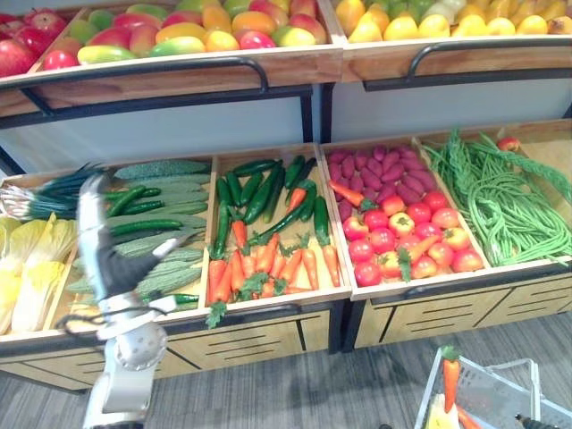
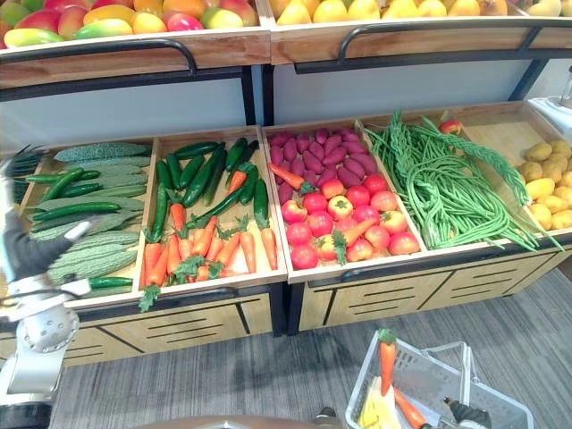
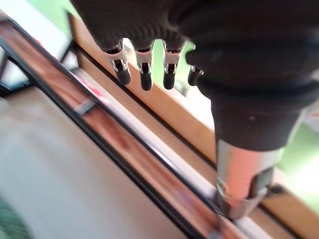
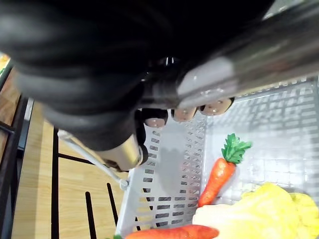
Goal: Pick vegetable in the basket
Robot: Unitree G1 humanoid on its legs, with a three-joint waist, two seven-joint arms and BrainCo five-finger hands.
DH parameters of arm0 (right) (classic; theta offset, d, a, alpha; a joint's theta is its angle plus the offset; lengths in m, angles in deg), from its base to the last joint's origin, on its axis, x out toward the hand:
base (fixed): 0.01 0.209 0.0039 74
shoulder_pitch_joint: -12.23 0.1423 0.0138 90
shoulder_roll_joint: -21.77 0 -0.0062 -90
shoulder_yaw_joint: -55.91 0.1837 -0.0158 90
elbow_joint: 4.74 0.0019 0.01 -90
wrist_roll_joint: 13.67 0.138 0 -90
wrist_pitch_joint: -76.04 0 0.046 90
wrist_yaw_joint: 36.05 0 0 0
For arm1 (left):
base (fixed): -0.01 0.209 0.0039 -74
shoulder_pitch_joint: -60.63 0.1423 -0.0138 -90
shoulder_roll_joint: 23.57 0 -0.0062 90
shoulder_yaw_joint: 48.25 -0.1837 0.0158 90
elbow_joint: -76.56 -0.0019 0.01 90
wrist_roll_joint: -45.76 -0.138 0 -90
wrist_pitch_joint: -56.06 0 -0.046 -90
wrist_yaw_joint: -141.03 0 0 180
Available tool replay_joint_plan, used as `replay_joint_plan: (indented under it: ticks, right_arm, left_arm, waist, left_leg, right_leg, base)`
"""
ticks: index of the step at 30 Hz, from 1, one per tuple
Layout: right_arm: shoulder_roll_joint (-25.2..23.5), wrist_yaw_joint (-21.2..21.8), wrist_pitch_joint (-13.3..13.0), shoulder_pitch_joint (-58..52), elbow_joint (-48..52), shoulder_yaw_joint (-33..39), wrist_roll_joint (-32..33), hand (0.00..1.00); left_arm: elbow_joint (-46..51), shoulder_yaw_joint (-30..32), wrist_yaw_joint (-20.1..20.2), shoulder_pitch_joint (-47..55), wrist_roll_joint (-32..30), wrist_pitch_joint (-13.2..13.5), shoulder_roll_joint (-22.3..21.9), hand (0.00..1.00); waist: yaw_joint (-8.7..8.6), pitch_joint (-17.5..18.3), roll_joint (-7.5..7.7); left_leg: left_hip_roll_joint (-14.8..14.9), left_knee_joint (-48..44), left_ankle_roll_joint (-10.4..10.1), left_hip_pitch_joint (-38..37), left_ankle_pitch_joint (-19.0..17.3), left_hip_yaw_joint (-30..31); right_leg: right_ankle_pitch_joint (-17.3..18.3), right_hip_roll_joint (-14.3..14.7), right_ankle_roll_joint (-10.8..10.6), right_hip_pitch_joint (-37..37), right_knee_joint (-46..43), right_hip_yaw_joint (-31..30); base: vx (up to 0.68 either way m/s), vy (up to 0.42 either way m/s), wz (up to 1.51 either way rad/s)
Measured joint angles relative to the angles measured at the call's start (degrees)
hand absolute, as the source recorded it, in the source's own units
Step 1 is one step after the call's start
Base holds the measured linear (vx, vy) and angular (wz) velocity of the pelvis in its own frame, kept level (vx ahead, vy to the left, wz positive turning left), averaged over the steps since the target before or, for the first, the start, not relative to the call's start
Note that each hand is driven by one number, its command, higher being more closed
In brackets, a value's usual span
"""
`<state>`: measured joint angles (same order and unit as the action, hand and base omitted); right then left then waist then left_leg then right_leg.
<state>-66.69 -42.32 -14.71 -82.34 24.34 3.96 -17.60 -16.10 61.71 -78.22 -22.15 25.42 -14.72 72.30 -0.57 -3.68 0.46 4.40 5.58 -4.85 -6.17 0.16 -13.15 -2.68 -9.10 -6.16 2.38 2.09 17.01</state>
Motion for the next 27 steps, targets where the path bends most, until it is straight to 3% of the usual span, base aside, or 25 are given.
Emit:
replay_joint_plan:
  ticks: [7,11,12,14,16,19,21,23,27]
  right_arm:
    - [-5.84,-1.34,-0.05,-1.23,2.09,-0.41,2.29,1.00]
    - [-7.33,-2.37,-0.74,-1.36,2.66,-0.76,2.22,1.00]
    - [-7.56,-2.37,-0.83,-1.34,2.71,-0.92,2.15,1.00]
    - [-7.57,-2.25,-0.84,-1.30,2.71,-0.98,2.05,1.00]
    - [-7.57,-2.05,-0.92,-1.17,2.71,-0.97,1.99,1.00]
    - [-7.54,-1.90,-1.36,-1.23,2.38,-0.82,1.58,1.00]
    - [-7.52,-1.91,-1.50,-0.99,1.68,-1.22,1.54,1.00]
    - [-7.50,-1.97,-2.03,-0.71,1.45,-1.88,1.53,1.00]
    - [-7.34,-2.05,-3.49,-0.10,1.47,-4.71,-0.52,1.00]
  left_arm:
    - [-22.62,5.55,-10.29,6.51,1.83,-4.08,-9.47,0.00]
    - [-33.49,5.76,-9.44,8.14,5.77,-6.69,-14.58,0.00]
    - [-37.14,6.09,-7.54,8.31,7.08,-7.85,-15.68,0.00]
    - [-45.12,8.25,1.38,8.47,14.36,-10.68,-16.35,0.00]
    - [-49.25,10.12,6.50,8.18,19.11,-11.56,-16.38,0.00]
    - [-56.39,12.05,19.93,8.28,29.38,-14.77,-16.46,0.00]
    - [-57.86,11.67,25.72,8.66,29.26,-15.62,-16.84,0.00]
    - [-58.11,10.60,28.75,8.75,29.23,-16.16,-16.83,0.00]
    - [-58.27,3.50,35.81,7.74,29.02,-16.65,-16.79,0.00]
  waist:
    - [1.42,0.17,0.83]
    - [2.34,0.08,1.08]
    - [2.32,0.06,1.04]
    - [2.20,0.08,0.87]
    - [2.17,0.02,0.78]
    - [1.87,0.12,0.34]
    - [1.99,0.15,0.12]
    - [1.90,0.01,-0.04]
    - [1.14,-0.14,-0.68]
  left_leg:
    - [-0.35,-0.16,0.45,-0.63,-0.34,1.52]
    - [-0.66,-0.16,0.48,-1.98,-1.04,1.44]
    - [-0.76,-0.16,0.47,-2.30,-1.20,1.42]
    - [-0.86,-0.16,0.48,-2.80,-1.55,1.13]
    - [-0.84,-0.16,0.36,-2.98,-1.74,0.88]
    - [-0.74,-0.16,0.40,-3.10,-1.82,0.39]
    - [-0.72,-0.16,0.30,-3.37,-1.91,-0.15]
    - [-0.65,-0.17,0.22,-3.63,-1.97,-0.50]
    - [-0.54,-0.17,0.17,-4.06,-2.02,-1.11]
  right_leg:
    - [-0.35,-0.07,-0.13,1.91,1.20,1.58]
    - [-0.29,-0.32,-0.15,3.34,1.83,1.63]
    - [-0.21,-0.43,-0.16,3.66,1.84,1.63]
    - [0.00,-0.58,-0.39,3.88,1.76,1.42]
    - [0.02,-0.57,-0.40,3.91,1.76,1.27]
    - [0.01,-0.57,-0.43,3.79,1.80,0.86]
    - [0.00,-0.43,-0.44,3.77,1.80,0.17]
    - [-0.01,-0.33,-0.45,3.77,1.80,-0.29]
    - [-0.04,-0.19,-0.49,3.81,1.76,-0.98]
  base:
    - [0.06,0.000,0.11]
    - [0.01,0.001,0.00]
    - [0.00,0.000,0.00]
    - [-0.02,0.007,-0.06]
    - [-0.01,0.000,-0.08]
    - [-0.01,-0.006,-0.07]
    - [0.00,-0.006,-0.12]
    - [-0.01,-0.007,-0.12]
    - [-0.02,-0.012,-0.09]
